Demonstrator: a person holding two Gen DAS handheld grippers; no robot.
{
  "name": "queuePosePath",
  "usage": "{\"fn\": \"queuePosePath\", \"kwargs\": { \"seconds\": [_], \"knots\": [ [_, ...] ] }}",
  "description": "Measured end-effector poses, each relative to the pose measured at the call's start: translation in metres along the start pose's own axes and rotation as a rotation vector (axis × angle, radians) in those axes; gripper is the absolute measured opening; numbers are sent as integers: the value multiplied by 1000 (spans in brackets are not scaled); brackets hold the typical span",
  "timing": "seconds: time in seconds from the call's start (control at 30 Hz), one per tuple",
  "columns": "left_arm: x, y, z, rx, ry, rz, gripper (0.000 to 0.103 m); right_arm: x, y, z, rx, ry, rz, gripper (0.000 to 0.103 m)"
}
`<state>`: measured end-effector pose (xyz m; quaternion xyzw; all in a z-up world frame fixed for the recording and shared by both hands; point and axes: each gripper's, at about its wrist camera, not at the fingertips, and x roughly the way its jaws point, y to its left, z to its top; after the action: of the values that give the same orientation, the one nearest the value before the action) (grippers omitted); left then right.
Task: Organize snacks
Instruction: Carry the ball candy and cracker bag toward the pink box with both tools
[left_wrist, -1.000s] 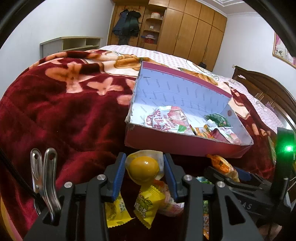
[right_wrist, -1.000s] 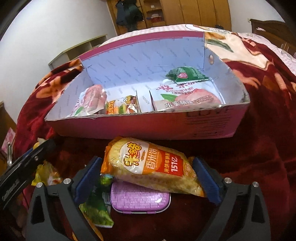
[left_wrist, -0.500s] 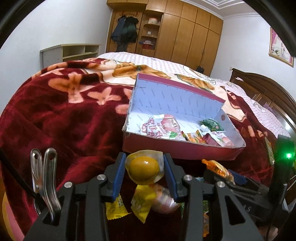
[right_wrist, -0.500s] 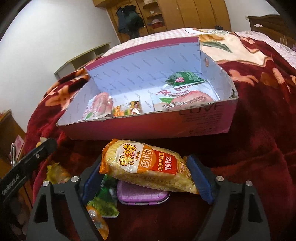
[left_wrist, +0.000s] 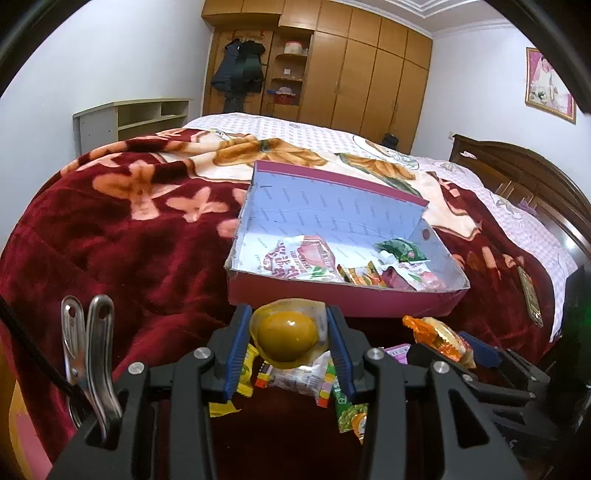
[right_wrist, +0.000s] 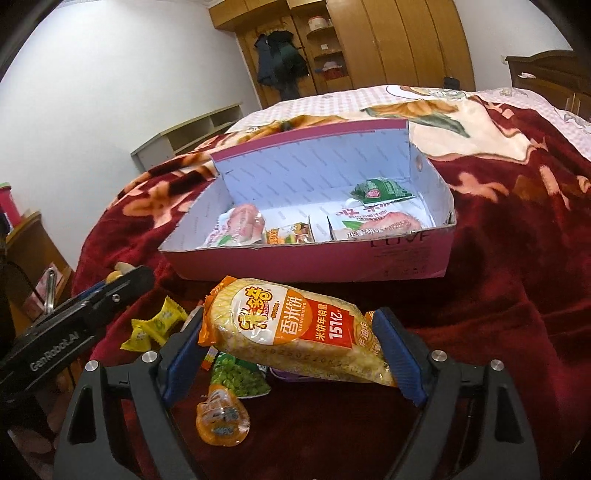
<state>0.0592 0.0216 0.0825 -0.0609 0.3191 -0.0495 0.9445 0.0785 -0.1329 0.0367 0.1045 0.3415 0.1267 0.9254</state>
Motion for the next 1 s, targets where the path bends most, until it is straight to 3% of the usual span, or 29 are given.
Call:
{"fn": "queuePosePath", "kwargs": {
  "seconds": [0.47, 1.0],
  "knots": [
    [20, -14, 30, 74, -14, 19, 43, -11, -5, 12, -28, -42, -8, 88],
    [82, -20, 67, 110, 7, 11, 43, -6, -14, 23, -37, -58, -33, 88]
  ]
}}
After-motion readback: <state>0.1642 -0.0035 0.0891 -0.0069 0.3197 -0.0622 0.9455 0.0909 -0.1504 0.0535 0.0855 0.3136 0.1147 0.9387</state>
